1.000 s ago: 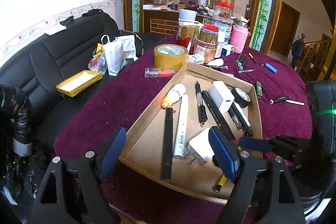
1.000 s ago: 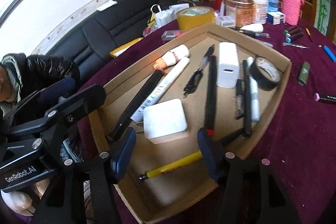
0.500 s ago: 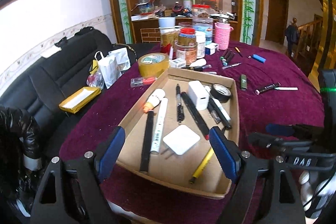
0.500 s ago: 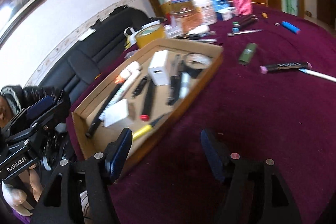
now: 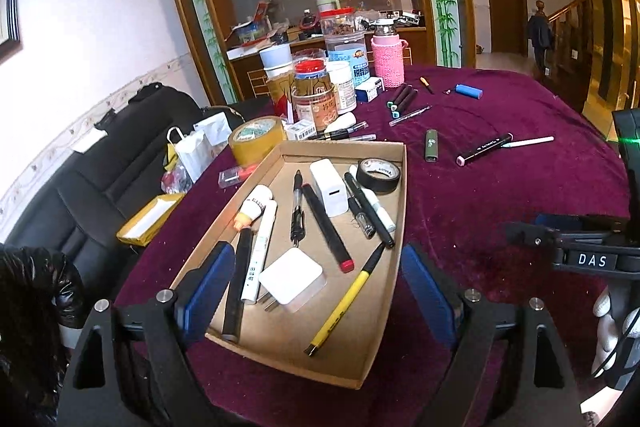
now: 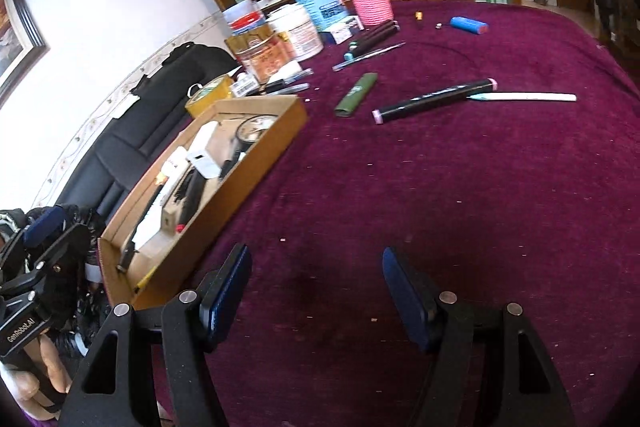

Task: Organize rigid objects

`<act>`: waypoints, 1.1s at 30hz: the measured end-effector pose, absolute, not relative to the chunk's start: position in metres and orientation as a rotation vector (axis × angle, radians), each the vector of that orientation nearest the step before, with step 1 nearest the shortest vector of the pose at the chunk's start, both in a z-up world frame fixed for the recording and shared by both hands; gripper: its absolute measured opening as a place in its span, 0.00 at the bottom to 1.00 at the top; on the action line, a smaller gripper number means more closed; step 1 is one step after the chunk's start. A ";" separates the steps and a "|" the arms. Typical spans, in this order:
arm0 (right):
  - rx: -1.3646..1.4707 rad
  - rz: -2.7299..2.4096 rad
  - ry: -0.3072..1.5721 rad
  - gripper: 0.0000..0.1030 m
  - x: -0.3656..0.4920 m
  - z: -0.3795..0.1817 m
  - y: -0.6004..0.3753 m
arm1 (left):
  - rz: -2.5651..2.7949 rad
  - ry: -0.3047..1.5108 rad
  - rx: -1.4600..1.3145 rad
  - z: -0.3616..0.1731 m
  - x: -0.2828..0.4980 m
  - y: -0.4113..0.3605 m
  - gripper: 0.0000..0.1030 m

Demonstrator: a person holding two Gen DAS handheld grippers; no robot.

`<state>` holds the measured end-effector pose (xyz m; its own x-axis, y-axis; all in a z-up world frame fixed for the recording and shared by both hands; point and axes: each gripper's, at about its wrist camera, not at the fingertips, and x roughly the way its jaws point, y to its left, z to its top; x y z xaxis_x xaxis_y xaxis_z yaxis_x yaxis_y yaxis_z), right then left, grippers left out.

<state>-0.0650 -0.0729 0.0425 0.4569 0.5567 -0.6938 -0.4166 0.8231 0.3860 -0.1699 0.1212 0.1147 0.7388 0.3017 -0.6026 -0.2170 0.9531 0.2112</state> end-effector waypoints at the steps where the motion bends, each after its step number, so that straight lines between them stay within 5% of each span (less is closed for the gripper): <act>1: 0.167 0.600 0.915 0.70 -0.065 0.042 -0.075 | 0.288 0.681 0.134 0.115 -0.168 0.119 0.83; 7: 0.093 0.587 0.866 0.71 -0.073 0.044 -0.073 | 0.338 0.633 0.148 0.121 -0.169 0.110 0.84; 13: 0.010 0.547 0.679 0.72 -0.098 0.066 -0.068 | 0.482 0.370 0.133 0.145 -0.198 0.103 1.00; 17: -0.028 0.400 0.415 1.00 -0.130 0.089 -0.067 | 0.497 0.197 0.099 0.153 -0.224 0.095 1.00; 22: -0.033 0.341 0.407 1.00 -0.128 0.089 -0.054 | 0.357 0.455 0.068 0.136 -0.187 0.098 1.00; 33: -0.195 0.330 0.487 1.00 -0.135 0.075 -0.014 | 0.410 0.568 -0.065 0.111 -0.178 0.140 1.00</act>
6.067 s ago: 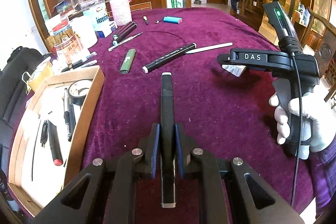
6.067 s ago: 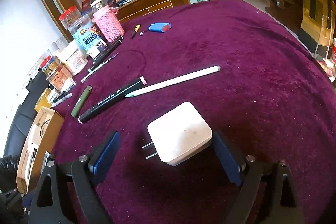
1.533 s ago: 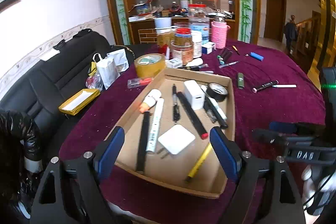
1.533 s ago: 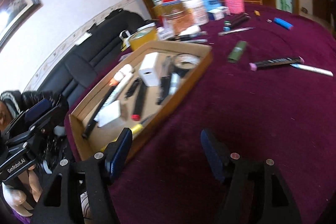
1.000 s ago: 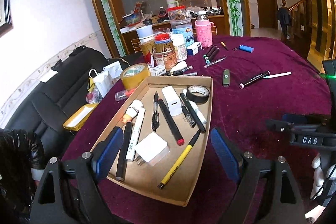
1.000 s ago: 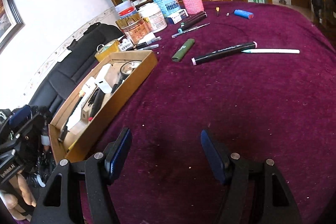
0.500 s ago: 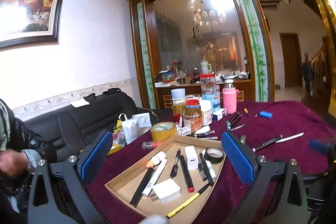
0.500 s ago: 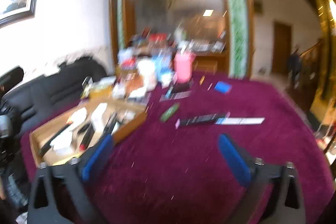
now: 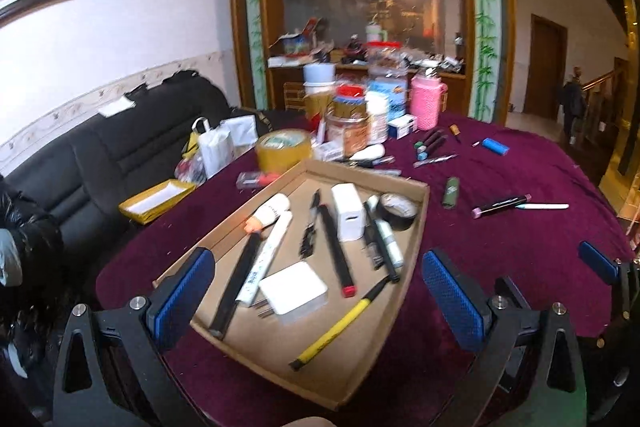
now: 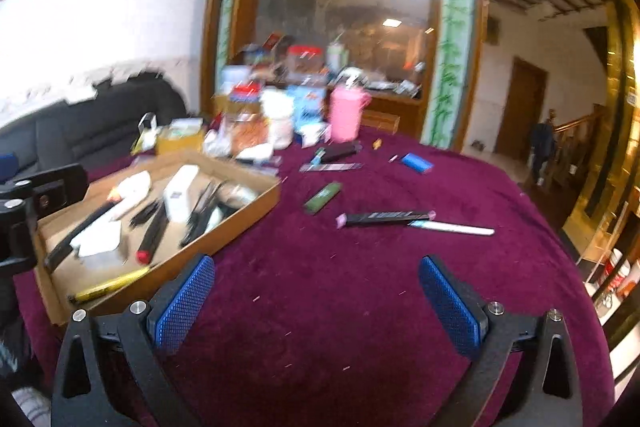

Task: Organize rigid objects

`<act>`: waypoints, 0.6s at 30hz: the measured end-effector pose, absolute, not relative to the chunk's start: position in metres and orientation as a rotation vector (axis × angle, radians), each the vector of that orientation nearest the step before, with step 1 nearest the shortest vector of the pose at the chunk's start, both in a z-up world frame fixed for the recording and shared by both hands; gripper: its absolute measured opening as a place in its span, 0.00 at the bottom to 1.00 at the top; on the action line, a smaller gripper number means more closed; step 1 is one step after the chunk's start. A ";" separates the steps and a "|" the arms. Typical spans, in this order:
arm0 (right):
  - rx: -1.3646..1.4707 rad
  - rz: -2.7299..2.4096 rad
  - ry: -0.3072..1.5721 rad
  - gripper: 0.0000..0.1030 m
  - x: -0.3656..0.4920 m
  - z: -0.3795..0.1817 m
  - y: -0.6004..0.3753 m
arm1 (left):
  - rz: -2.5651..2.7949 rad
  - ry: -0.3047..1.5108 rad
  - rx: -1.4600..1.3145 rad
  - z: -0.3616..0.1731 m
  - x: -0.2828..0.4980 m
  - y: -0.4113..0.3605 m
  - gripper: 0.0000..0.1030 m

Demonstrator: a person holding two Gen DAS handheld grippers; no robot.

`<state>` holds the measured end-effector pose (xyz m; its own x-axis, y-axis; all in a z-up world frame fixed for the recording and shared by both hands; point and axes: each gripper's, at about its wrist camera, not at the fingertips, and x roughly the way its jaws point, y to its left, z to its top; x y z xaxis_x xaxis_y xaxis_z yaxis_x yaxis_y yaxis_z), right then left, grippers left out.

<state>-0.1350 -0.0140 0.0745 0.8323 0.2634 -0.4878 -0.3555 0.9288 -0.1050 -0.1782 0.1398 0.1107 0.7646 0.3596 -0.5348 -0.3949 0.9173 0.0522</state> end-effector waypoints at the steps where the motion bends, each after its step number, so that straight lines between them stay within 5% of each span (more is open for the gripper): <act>1: -0.208 0.341 0.511 1.00 -0.134 0.073 -0.008 | 0.420 0.578 -0.070 0.108 -0.177 0.144 1.00; 18: -0.324 0.372 0.679 1.00 -0.140 0.055 0.051 | 0.464 0.688 -0.178 0.079 -0.172 0.196 1.00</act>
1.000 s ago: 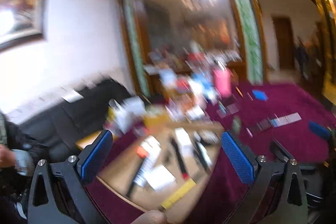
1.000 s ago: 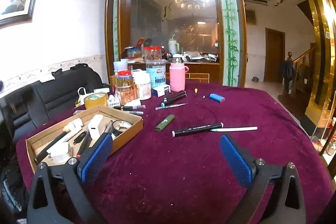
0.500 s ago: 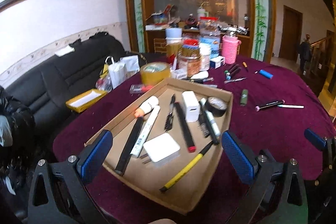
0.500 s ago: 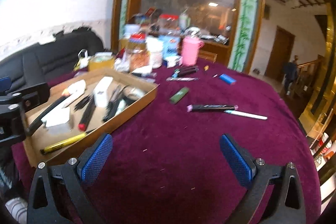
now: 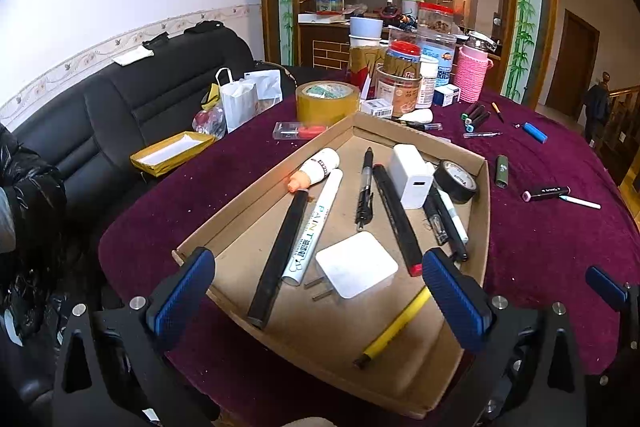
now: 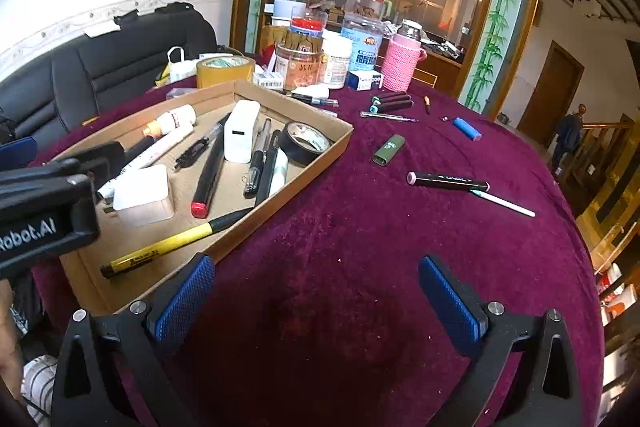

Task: Organize rigid objects

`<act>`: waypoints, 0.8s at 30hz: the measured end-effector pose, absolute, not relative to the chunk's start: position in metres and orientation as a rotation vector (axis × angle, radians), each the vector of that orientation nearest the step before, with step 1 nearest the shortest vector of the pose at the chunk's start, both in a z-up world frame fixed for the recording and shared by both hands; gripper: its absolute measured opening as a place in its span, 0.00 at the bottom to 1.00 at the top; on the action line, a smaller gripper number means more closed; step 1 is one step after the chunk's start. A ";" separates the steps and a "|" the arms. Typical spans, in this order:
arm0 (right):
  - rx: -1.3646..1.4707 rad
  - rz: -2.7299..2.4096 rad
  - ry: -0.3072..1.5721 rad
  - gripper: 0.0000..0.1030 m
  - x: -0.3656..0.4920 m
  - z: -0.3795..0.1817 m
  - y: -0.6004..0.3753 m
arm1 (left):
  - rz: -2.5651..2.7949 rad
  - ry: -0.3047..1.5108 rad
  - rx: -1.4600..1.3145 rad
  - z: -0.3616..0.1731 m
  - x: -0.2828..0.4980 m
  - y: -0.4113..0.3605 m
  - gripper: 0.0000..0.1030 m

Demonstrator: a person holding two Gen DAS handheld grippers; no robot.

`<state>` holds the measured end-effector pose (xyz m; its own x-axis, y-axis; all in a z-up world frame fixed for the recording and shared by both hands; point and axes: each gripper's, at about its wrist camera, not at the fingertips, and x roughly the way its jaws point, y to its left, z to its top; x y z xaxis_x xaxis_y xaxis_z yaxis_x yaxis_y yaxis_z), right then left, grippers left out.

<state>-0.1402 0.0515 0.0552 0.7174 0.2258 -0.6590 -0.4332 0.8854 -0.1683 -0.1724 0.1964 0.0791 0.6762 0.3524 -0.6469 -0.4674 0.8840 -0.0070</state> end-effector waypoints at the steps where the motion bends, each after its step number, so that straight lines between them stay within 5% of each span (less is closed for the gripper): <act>1: -0.329 0.366 0.683 1.00 -0.140 0.055 0.052 | 0.462 0.692 -0.183 0.078 -0.172 0.199 1.00; 24: -0.421 0.304 0.692 1.00 -0.133 0.058 0.076 | 0.407 0.773 -0.267 0.062 -0.162 0.220 1.00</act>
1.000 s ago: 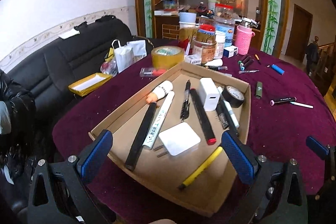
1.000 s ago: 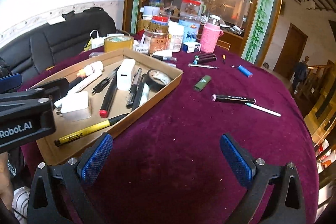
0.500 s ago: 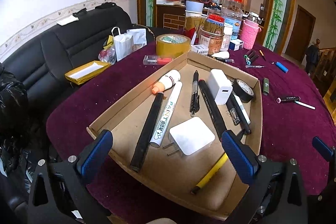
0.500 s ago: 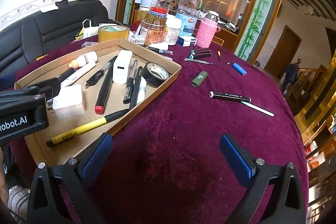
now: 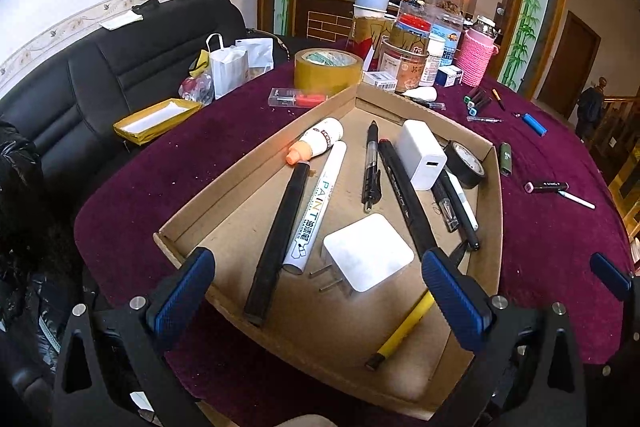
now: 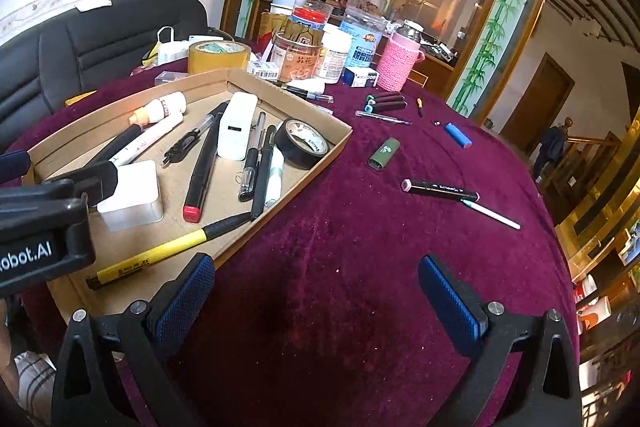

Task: Organize rigid objects

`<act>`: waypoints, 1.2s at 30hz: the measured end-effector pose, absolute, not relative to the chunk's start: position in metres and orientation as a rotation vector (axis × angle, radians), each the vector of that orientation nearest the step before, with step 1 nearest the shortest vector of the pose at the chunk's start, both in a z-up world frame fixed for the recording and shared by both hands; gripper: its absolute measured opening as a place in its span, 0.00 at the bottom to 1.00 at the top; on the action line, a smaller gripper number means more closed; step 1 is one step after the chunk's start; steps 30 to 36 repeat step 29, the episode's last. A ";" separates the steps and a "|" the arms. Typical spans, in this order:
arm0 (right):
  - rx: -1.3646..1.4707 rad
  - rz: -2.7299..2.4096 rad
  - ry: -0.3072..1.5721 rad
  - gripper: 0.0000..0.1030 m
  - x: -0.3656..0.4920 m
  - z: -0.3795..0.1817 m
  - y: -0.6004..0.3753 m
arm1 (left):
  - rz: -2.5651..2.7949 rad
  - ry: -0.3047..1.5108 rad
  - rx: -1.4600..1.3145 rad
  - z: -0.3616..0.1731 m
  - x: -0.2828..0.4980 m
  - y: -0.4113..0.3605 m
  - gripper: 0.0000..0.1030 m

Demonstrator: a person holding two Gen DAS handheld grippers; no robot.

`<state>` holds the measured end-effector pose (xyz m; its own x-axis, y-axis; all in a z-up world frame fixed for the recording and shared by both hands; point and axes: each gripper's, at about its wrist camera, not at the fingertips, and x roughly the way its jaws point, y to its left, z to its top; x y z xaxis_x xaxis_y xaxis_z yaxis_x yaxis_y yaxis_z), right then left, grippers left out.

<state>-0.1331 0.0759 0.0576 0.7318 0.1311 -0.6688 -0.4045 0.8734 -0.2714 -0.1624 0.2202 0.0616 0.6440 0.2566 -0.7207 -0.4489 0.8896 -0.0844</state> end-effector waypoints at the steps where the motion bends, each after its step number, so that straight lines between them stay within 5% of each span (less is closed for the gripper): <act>1: -0.427 0.302 0.688 1.00 -0.133 0.058 0.077 | 0.406 0.774 -0.266 0.062 -0.162 0.220 1.00; 36: -0.424 0.303 0.694 1.00 -0.124 0.057 0.072 | 0.416 0.808 -0.279 0.059 -0.157 0.219 1.00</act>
